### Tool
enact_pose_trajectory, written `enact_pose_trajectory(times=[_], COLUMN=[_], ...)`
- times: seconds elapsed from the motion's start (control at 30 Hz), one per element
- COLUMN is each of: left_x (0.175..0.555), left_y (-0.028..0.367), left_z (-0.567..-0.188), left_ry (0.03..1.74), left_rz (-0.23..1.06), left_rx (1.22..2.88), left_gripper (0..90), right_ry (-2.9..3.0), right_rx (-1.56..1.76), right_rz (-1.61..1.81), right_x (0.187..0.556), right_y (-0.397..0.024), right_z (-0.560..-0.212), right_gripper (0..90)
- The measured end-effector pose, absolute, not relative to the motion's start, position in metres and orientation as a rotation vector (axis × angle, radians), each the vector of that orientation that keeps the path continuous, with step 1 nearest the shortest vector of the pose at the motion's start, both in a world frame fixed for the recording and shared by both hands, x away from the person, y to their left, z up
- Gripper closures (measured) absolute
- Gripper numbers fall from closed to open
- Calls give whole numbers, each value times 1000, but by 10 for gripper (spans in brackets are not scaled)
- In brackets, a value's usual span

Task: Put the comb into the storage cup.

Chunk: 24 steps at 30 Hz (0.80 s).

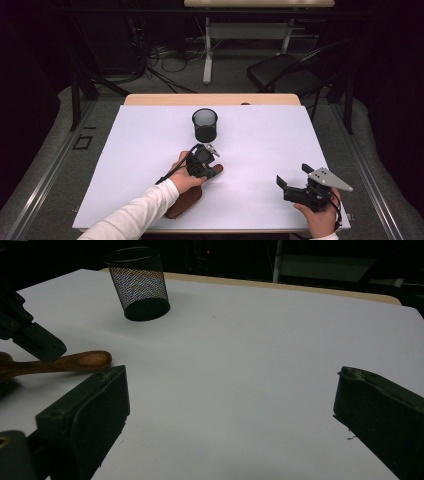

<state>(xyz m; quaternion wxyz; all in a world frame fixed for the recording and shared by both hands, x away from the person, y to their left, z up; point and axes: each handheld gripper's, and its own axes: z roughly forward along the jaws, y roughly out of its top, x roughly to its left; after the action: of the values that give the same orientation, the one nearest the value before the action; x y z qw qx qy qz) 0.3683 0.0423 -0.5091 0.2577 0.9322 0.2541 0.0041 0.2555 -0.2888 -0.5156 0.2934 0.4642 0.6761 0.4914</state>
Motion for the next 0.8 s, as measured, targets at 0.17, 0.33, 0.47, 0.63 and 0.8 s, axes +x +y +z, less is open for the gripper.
enact_pose_trajectory(times=[0.17,0.33,0.47,0.63,0.8], left_x=[366,367,368,373,380], left_y=[35,32,32,35,43], left_z=[-516,-520,-523,-525,-524], left_ry=[654,659,670,703,745], left_rz=[8,-2,0,11,29], left_rx=[2576,2597,2608,2627,2620], left_gripper=[900,900,900,900,900], right_ry=[1799,1797,1795,1793,1792], right_rx=[1234,1233,1235,1235,1237], right_rz=[1309,1310,1311,1314,1315], right_x=[255,255,255,255,255], right_y=[-289,-289,-289,-290,-290], right_z=[-516,-516,-516,-515,-515], right_gripper=[14,16,18,20,22])
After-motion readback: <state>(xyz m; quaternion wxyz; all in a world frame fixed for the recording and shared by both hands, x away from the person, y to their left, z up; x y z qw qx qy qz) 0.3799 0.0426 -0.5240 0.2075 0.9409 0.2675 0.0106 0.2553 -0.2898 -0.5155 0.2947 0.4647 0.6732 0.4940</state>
